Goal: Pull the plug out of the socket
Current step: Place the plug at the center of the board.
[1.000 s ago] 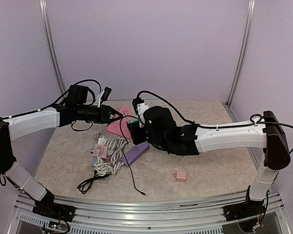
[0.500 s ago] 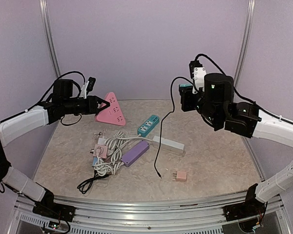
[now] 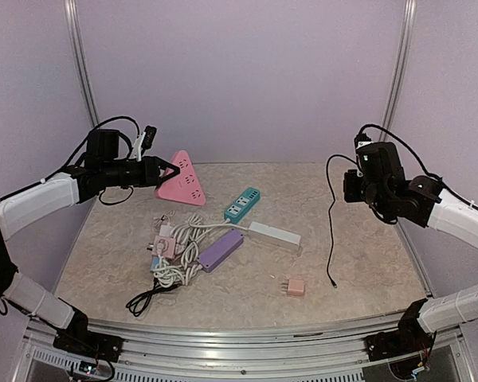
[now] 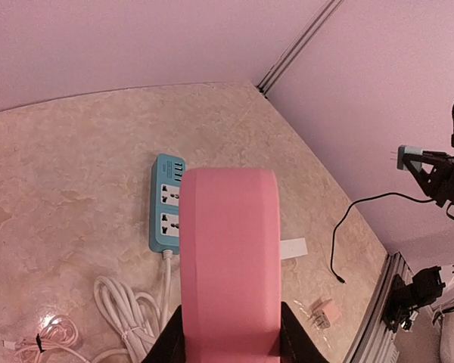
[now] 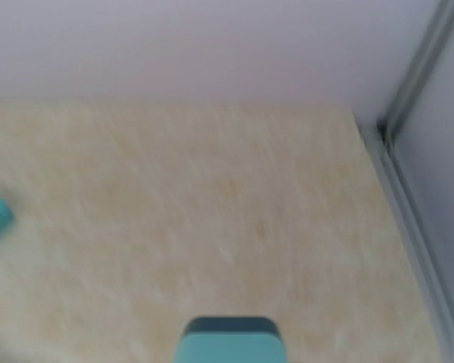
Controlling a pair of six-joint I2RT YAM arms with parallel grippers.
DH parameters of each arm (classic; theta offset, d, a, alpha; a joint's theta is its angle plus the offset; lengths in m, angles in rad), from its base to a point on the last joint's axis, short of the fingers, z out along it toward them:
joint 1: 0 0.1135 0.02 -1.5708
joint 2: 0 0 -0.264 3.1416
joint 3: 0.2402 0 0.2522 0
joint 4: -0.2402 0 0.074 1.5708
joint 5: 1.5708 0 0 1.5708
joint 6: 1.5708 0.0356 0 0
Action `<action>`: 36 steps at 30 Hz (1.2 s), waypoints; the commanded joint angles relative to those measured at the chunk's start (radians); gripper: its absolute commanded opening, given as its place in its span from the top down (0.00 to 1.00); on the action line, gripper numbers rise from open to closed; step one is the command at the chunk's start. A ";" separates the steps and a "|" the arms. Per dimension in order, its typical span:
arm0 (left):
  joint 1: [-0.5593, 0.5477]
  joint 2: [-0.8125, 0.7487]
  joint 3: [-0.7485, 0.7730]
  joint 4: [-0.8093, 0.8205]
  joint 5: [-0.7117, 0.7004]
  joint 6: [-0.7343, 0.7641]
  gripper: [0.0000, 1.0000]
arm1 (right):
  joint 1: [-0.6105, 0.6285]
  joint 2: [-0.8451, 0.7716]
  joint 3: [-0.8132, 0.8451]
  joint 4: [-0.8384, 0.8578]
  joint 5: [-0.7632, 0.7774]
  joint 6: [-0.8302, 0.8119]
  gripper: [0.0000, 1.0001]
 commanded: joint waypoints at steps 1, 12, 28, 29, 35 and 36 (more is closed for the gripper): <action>-0.013 -0.029 -0.008 0.042 0.036 -0.012 1.00 | -0.069 -0.017 -0.106 -0.076 -0.151 0.152 1.00; -0.041 -0.004 -0.006 0.030 0.019 0.000 1.00 | -0.108 -0.045 -0.351 -0.007 -0.524 0.313 1.00; -0.079 -0.005 0.014 -0.011 -0.010 0.035 1.00 | -0.118 0.080 -0.552 0.297 -0.784 0.467 1.00; -0.082 -0.004 0.015 -0.011 -0.009 0.036 1.00 | -0.118 0.089 -0.554 0.301 -0.789 0.470 1.00; -0.093 0.005 0.019 -0.015 -0.009 0.037 1.00 | -0.118 0.094 -0.577 0.309 -0.774 0.477 0.79; -0.095 0.005 0.019 -0.016 -0.010 0.037 1.00 | -0.118 0.095 -0.579 0.308 -0.773 0.477 0.75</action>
